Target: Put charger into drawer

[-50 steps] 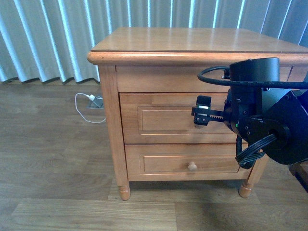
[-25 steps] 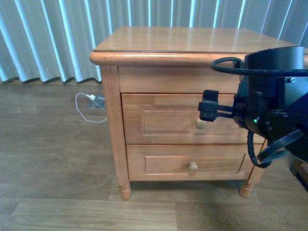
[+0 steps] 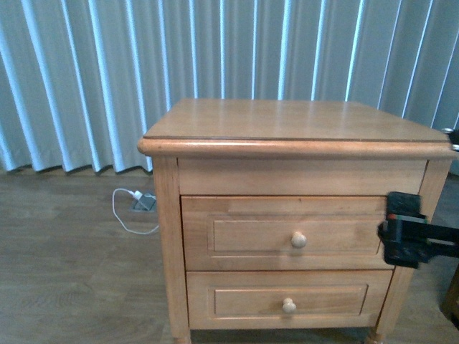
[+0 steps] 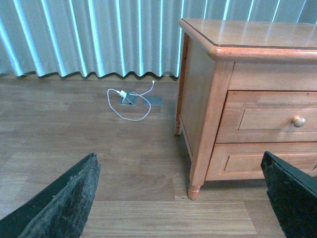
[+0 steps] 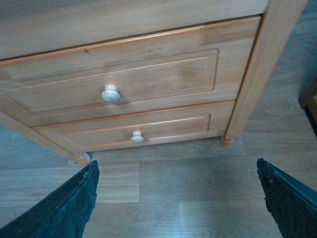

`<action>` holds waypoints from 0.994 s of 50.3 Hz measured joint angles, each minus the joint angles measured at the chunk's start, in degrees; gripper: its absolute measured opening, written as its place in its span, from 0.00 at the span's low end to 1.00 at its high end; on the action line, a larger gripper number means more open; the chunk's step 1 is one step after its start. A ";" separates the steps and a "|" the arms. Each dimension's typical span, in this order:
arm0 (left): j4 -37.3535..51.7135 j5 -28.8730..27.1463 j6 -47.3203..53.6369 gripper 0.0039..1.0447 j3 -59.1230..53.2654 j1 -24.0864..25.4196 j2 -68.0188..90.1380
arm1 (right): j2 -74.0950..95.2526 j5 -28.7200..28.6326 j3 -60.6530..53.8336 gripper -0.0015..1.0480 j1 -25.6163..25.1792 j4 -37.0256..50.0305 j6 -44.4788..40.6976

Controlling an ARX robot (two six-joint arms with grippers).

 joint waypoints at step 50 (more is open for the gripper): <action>0.00 -0.02 0.00 0.94 -0.02 0.00 0.00 | -53.27 -4.04 -28.02 0.50 -10.75 3.13 -11.13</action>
